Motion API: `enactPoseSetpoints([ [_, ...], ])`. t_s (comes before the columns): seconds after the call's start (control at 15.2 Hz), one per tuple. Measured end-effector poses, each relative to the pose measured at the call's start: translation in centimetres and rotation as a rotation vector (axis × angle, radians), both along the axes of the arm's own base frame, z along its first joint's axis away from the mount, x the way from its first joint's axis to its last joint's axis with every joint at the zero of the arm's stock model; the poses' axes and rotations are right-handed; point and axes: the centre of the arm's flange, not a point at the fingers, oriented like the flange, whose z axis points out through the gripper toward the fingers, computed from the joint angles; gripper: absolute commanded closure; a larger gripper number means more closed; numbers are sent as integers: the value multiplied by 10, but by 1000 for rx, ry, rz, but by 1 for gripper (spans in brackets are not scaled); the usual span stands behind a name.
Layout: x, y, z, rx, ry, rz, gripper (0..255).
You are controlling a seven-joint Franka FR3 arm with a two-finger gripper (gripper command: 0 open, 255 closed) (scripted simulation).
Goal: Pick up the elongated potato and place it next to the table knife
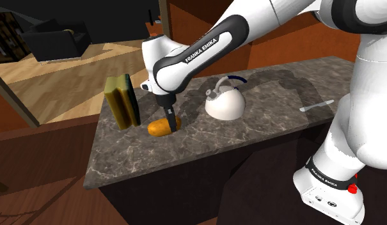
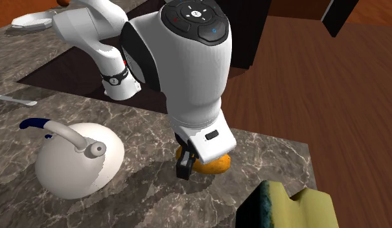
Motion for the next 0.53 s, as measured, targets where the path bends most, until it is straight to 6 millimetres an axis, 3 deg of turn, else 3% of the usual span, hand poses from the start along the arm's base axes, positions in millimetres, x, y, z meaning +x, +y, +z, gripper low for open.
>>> enactPoseSetpoints([
  [0.46, -1, 0, -4, 0, 0, 0, 0],
  [0.53, -1, 0, -4, 0, 0, 0, 255],
])
